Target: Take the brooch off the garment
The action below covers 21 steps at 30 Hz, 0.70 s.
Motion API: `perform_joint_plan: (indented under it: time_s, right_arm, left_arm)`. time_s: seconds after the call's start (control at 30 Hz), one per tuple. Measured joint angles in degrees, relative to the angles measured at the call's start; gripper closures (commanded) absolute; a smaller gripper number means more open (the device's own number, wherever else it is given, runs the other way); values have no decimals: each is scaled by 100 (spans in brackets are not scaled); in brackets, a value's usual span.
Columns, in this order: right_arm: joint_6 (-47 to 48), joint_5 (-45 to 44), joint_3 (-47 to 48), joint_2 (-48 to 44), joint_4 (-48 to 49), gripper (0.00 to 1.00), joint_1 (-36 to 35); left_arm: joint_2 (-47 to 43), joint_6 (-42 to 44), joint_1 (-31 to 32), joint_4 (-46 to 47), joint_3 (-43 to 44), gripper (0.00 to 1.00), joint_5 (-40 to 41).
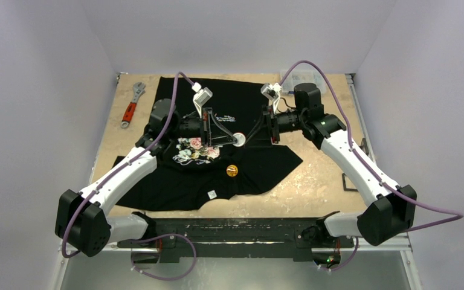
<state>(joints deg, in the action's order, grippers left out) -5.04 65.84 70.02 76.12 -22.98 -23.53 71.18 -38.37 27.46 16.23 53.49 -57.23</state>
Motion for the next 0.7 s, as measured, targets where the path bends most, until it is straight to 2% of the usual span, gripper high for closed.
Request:
perform_joint_plan:
  time_s: [0.17,0.37,0.57,0.63,0.67,0.7]
  right_arm:
    - [-566,138,-48,0,481,59,-7]
    - [-839,146,-66,0,750,81,-7]
    - [-964,140,-94,26,876,88,-9]
    - [-1012,140,-96,55,931,100,-9]
    - [-1040,144,-96,66,949,100,-9]
    - [-1058,146,-103,72,979,100,-7]
  left_arm:
    - [0,-22,-2,131,0,100,0]
    - [0,-13,-2,133,0,100,24]
    - [0,-7,-2,133,0,100,22]
    - [0,-4,-2,133,-2,100,24]
    - [0,-2,-2,133,-2,100,26]
    - [0,0,-4,131,-4,88,35]
